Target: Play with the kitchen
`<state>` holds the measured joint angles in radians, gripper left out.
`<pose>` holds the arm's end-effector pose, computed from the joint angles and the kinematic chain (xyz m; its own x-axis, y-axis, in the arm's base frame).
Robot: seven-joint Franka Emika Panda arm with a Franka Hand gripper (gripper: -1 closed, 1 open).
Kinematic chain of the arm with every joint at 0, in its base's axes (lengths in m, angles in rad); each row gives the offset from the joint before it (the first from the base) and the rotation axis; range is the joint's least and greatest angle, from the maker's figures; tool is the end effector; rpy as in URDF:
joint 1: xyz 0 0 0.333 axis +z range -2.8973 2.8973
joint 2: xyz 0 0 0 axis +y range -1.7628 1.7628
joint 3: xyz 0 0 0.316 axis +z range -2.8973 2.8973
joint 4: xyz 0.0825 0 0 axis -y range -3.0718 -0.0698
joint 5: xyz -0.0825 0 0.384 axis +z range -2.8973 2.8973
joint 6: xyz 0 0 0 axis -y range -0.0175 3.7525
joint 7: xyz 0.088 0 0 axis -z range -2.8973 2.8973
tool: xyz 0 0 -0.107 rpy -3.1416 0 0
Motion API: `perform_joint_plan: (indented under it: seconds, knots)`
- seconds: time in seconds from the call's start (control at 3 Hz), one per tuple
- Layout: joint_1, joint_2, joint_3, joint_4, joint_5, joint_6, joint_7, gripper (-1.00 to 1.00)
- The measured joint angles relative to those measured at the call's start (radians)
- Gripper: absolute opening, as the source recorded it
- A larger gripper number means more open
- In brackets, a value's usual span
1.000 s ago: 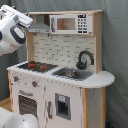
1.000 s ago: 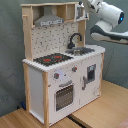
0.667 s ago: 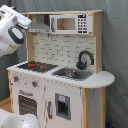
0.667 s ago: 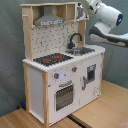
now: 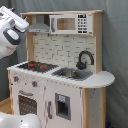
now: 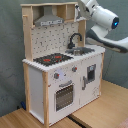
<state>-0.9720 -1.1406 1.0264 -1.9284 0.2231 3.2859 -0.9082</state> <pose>0.3225 0.4071 0.7633 -0.0866 0.9919 -0.0925 -0.4021 0.0501 0.9142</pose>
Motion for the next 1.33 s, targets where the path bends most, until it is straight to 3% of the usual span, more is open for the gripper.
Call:
perform_joint_plan:
  seconds: [0.67,1.33]
  knots:
    - [-0.080,-0.133,-0.017,0.038,0.002,-0.126,0.197,1.00]
    - [-0.136,-0.232,-0.047,0.074,0.002,-0.261,0.356,1.00]
